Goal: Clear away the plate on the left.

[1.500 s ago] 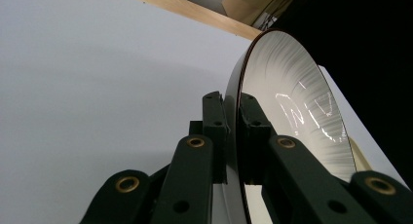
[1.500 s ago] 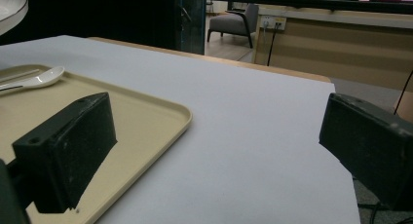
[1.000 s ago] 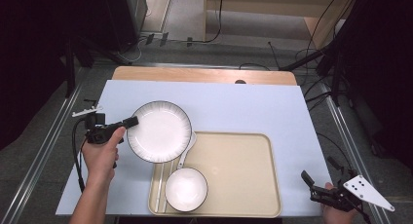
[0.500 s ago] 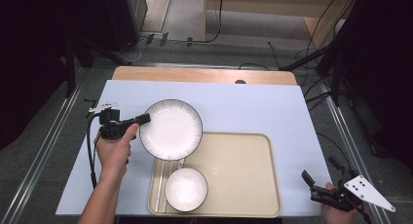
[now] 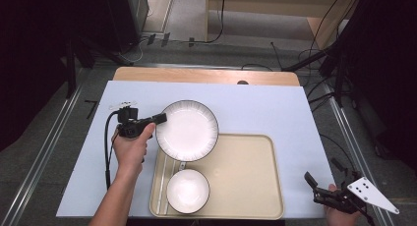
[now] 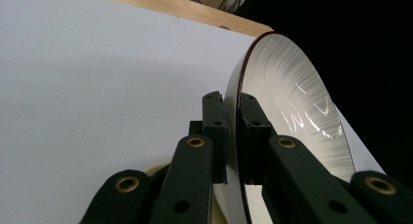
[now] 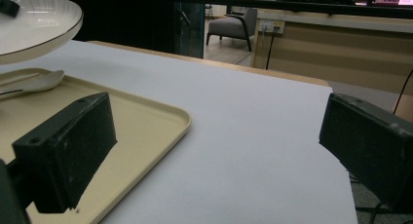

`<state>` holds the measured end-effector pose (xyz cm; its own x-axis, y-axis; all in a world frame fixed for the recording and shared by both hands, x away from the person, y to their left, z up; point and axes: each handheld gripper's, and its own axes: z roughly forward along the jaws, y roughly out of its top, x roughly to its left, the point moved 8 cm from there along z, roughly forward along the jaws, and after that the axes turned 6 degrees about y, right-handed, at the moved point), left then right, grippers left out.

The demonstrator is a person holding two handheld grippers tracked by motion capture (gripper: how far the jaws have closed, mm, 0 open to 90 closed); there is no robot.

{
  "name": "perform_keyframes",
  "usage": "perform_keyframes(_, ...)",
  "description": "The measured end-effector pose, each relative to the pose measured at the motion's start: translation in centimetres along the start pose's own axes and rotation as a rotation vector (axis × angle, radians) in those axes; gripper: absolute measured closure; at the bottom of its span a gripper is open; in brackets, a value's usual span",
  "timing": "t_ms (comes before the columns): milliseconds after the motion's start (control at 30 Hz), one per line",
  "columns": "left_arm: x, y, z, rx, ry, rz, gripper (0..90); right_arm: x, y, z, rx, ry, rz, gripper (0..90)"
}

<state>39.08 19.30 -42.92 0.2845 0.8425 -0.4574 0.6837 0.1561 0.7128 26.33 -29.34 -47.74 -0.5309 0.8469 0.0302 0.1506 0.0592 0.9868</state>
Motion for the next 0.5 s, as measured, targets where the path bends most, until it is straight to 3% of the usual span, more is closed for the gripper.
perform_keyframes(500,-2.1,-0.5,2.4,0.036,-0.034,0.007,85.1,0.2,0.1,0.1,0.003,0.018,-0.004,0.2)
